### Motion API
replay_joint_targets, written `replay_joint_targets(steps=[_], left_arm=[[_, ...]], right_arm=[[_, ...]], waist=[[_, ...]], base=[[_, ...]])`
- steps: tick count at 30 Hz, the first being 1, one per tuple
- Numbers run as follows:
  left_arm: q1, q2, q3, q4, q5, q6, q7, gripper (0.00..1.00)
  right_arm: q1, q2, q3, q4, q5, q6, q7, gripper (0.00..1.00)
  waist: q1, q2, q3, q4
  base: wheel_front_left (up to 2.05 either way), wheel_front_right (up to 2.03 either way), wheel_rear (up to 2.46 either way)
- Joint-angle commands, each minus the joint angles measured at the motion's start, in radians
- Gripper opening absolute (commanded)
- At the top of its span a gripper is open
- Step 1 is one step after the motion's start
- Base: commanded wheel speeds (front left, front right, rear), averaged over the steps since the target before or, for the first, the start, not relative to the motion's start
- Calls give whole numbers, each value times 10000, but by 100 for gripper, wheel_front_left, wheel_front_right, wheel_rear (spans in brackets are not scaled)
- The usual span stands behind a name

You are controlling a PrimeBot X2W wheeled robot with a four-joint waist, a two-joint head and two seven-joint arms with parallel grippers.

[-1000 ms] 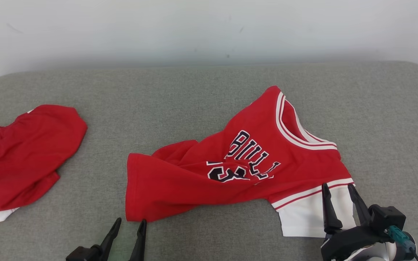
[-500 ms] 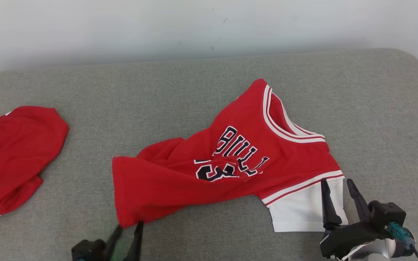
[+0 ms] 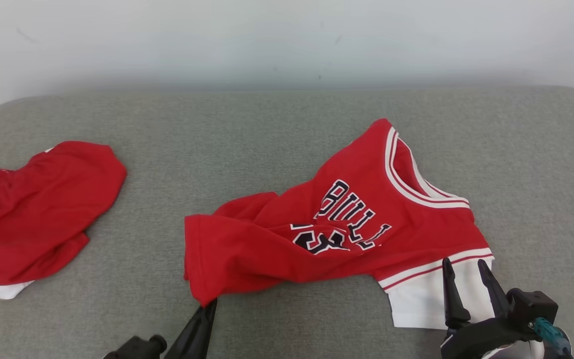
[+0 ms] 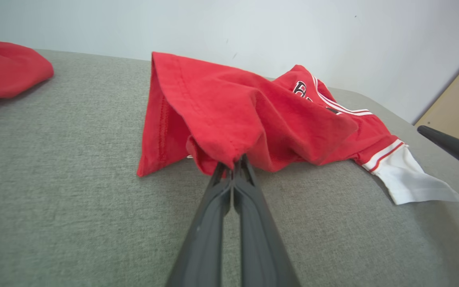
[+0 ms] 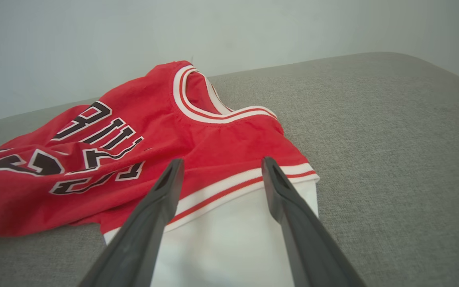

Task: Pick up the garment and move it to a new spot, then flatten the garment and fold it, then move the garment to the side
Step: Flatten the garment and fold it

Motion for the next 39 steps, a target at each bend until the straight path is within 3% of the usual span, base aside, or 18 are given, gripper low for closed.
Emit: replay_joint_targets(steps=[1, 7, 13, 22, 28, 39], left_arm=[[352, 191, -82, -330, 42, 2, -36, 0], [1256, 578, -343, -1788, -54, 22, 275, 0], [2221, 966, -736, -3705, 103, 61, 1415, 0], [1870, 1400, -764, -5095, 60, 47, 2091, 0], [459, 1638, -626, -3910, -84, 19, 1695, 0], [-1754, 1782, -860, -357, -705, 4, 744, 0]], right_arm=[[108, -11, -20, 29, -2, 1, -10, 100], [251, 9, 10, 36, 46, 1, -10, 100], [258, -68, -74, 6, 92, 1, -10, 100], [167, -70, -58, 15, 34, 1, -11, 100], [18, -20, 107, 94, 106, 1, -11, 100], [-238, -15, 158, 228, 140, 1, -11, 100]], waist=[[0, 0, -178, 240], [0, 0, -280, 522], [0, 0, -266, 680], [0, 0, -268, 706], [0, 0, -203, 309], [0, 0, 46, -435]], base=[[0, 0, 0], [0, 0, 0], [0, 0, 0], [0, 0, 0], [0, 0, 0], [0, 0, 0]])
